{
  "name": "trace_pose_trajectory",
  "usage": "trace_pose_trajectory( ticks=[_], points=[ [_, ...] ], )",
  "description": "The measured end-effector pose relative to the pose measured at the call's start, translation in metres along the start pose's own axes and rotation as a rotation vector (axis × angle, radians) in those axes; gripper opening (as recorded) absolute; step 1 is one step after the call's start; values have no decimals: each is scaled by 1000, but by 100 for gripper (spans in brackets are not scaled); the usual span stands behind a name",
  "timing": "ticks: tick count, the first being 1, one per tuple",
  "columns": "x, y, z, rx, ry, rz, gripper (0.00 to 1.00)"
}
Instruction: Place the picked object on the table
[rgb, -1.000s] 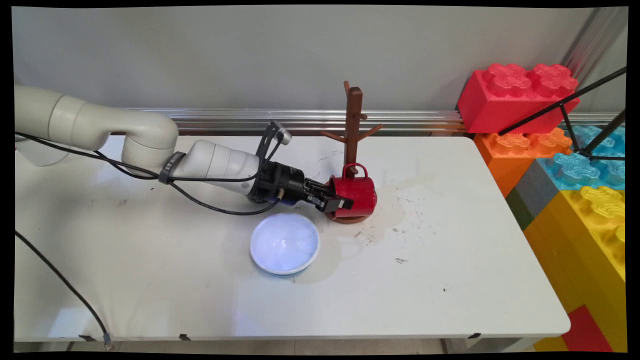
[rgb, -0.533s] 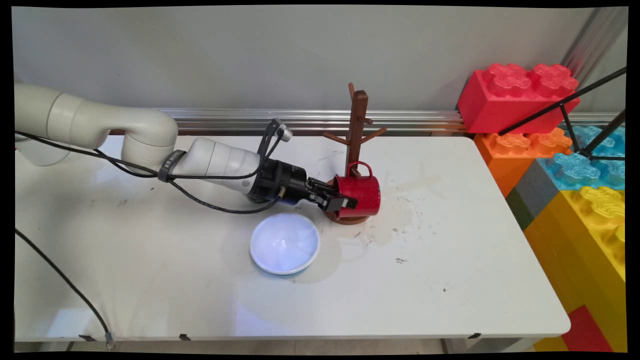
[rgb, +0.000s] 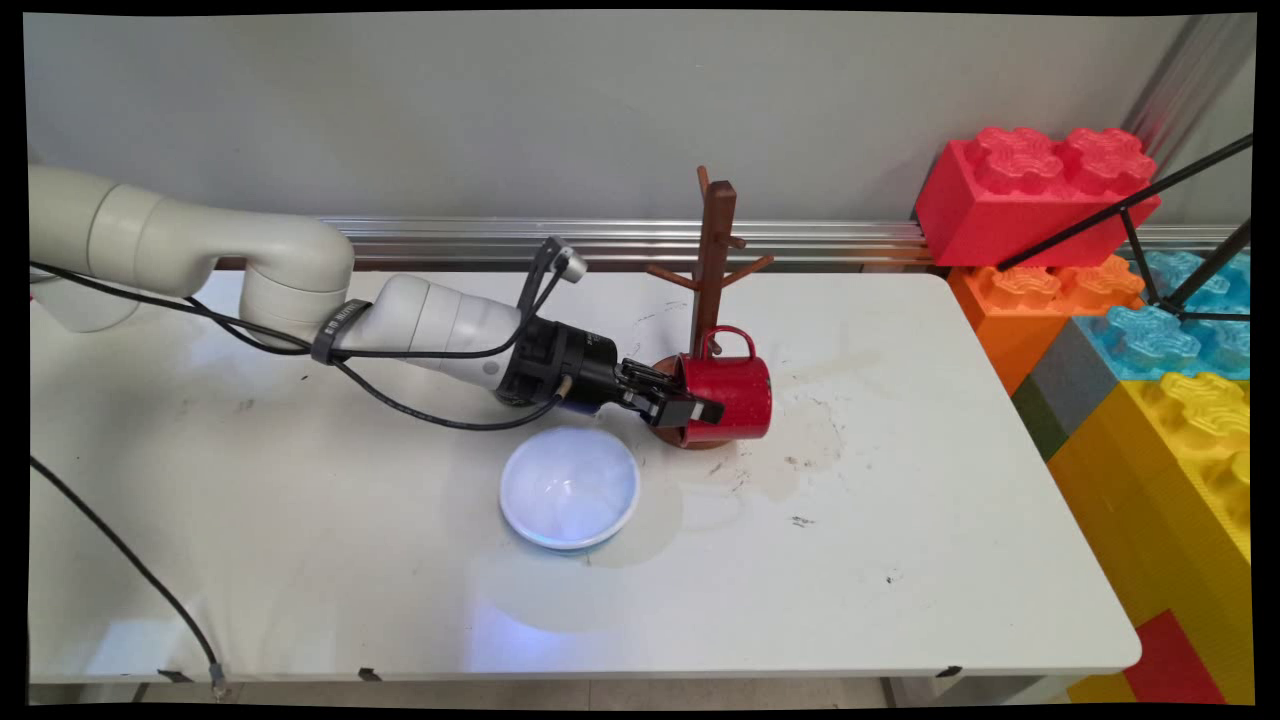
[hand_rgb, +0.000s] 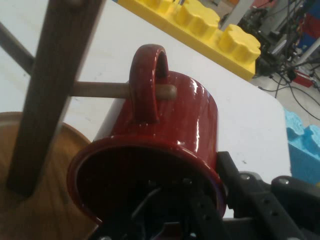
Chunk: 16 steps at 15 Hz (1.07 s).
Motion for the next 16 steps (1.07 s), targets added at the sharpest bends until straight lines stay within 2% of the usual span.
trace_pose_trajectory(
  ticks=[11,16],
  points=[
    [3,26,-9,-56,-16,-19,0],
    [15,36,-19,-52,-35,-2,0]
  ],
)
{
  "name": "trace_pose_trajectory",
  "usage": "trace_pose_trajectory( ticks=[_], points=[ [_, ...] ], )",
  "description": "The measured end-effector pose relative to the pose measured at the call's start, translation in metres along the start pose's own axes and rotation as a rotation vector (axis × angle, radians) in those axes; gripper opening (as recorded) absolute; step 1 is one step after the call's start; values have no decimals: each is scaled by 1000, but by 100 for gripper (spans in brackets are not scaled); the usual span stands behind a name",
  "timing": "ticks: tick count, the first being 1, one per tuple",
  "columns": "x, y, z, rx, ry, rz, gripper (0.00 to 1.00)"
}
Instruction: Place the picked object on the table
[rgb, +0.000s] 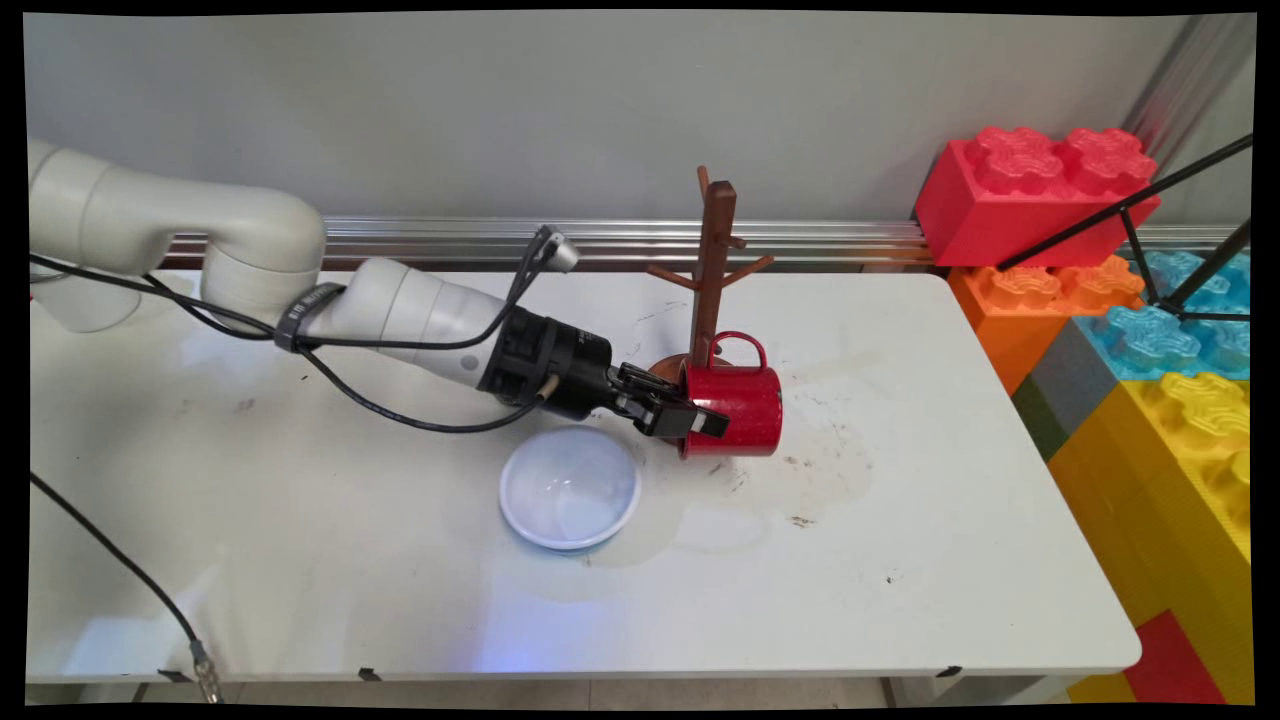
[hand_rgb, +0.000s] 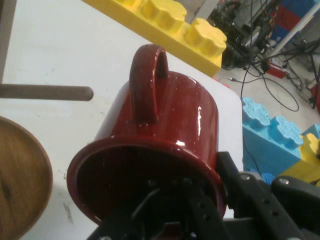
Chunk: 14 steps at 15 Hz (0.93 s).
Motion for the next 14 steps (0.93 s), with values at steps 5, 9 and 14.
trace_pose_trajectory(
  ticks=[5,9,14],
  points=[
    [14,16,-15,1,-29,14,0],
    [27,30,-26,9,-56,33,0],
    [46,48,-40,38,-109,83,0]
  ],
)
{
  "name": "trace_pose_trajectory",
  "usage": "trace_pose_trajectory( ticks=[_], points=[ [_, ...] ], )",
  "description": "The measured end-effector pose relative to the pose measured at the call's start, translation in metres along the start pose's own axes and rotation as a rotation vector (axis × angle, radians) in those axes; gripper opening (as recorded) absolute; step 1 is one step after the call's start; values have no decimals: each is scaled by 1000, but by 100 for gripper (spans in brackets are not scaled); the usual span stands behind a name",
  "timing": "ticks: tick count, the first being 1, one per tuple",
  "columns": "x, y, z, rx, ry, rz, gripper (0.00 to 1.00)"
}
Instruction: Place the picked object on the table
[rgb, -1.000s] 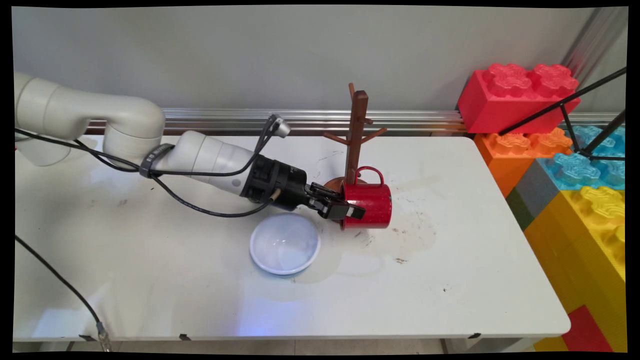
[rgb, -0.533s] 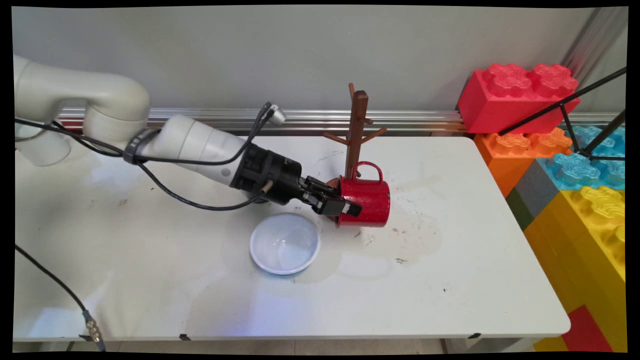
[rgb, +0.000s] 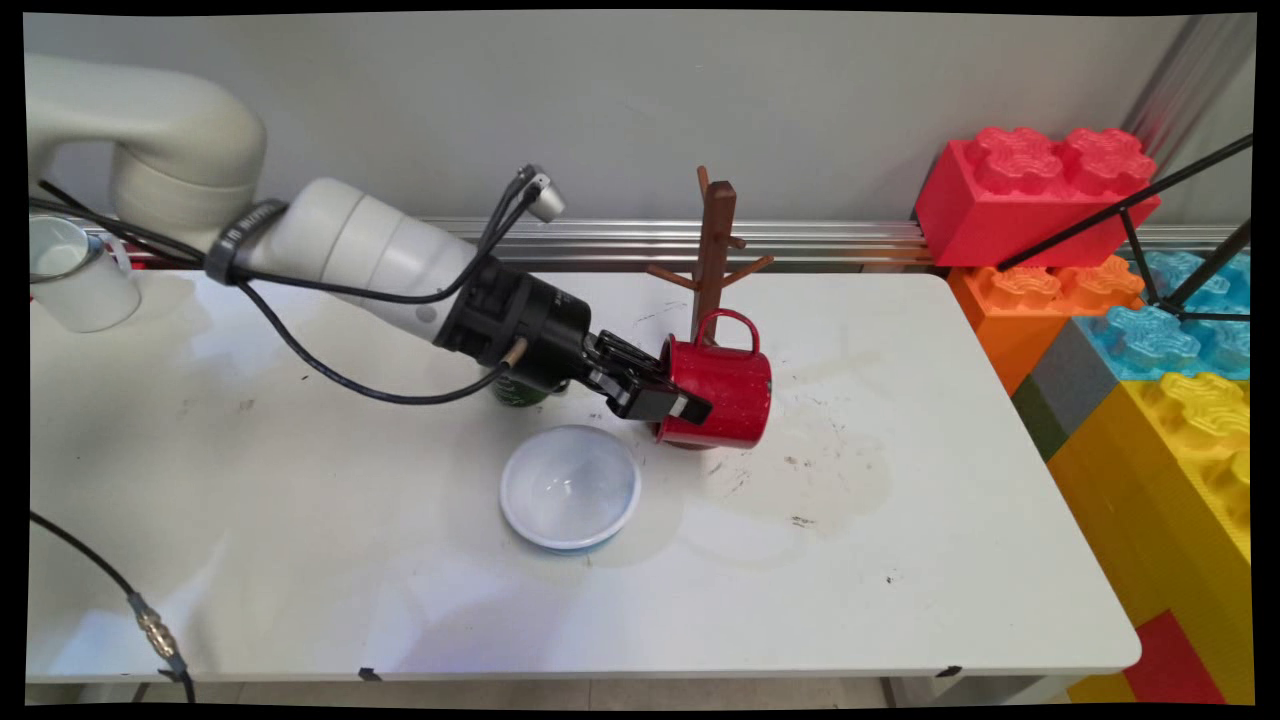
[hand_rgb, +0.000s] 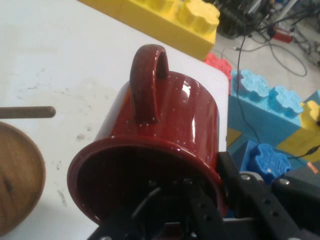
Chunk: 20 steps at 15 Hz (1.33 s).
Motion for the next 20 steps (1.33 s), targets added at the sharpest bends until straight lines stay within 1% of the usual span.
trace_pose_trajectory(
  ticks=[3,6,11,13,15,20],
  points=[
    [11,11,-12,29,-46,36,0],
    [22,22,-25,62,-108,77,0],
    [38,40,-42,99,-211,134,0],
    [41,43,-47,109,-244,148,0],
    [46,48,-54,119,-292,171,0],
    [53,55,-64,130,-400,230,0]
  ],
)
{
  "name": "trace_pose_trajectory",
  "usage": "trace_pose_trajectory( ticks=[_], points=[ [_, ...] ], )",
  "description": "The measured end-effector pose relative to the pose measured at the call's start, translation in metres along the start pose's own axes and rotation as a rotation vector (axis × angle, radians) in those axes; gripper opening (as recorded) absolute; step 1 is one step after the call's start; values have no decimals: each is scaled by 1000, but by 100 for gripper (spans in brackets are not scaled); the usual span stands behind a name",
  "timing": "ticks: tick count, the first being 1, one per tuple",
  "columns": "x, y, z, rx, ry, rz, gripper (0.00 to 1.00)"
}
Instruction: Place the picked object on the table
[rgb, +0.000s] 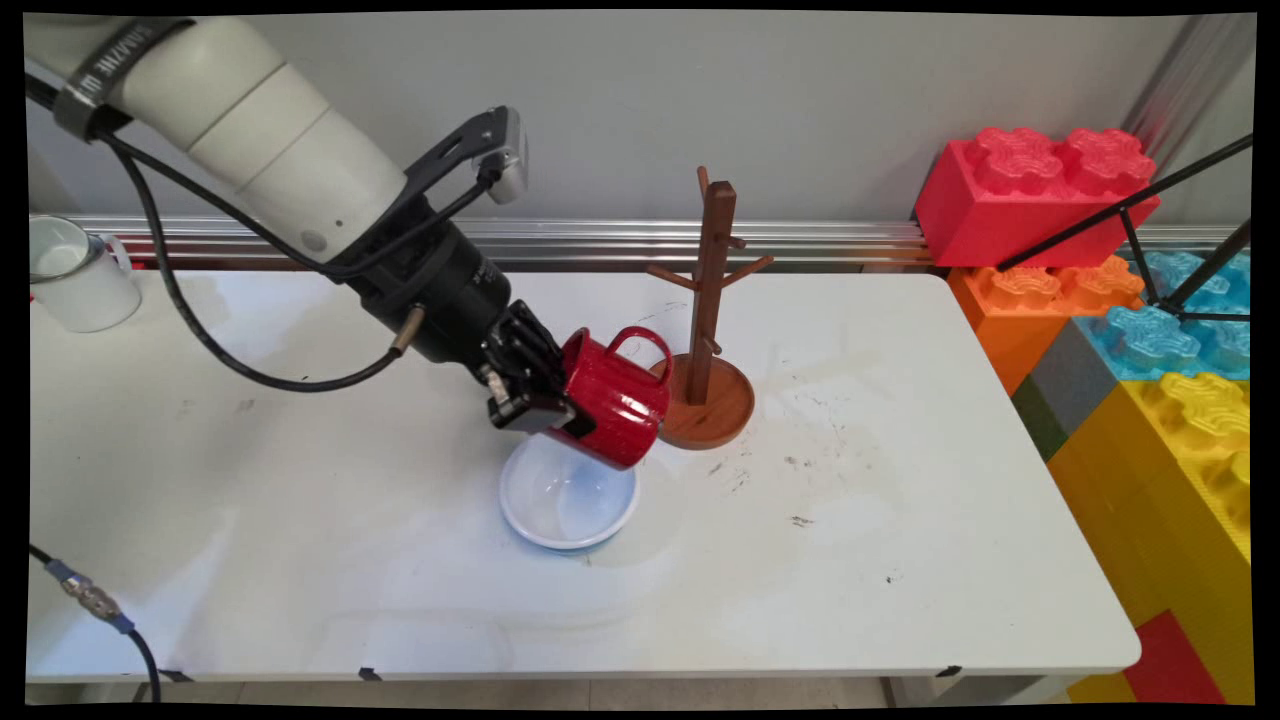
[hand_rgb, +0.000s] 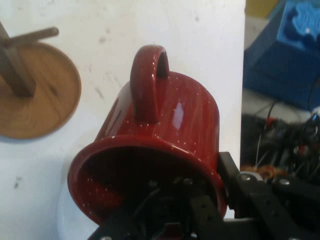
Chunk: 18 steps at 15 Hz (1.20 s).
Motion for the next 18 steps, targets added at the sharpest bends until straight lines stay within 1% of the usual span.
trace_pose_trajectory(
  ticks=[3,6,10,11,13,16,18],
  points=[
    [1,-2,-2,20,-61,44,0],
    [-3,-8,0,51,-128,91,0],
    [-15,-19,7,113,-230,148,0],
    [-17,-21,9,127,-248,157,0],
    [-23,-27,13,168,-302,183,0],
    [-33,-33,16,218,-372,199,0],
    [-40,-35,19,244,-412,196,0]
  ],
)
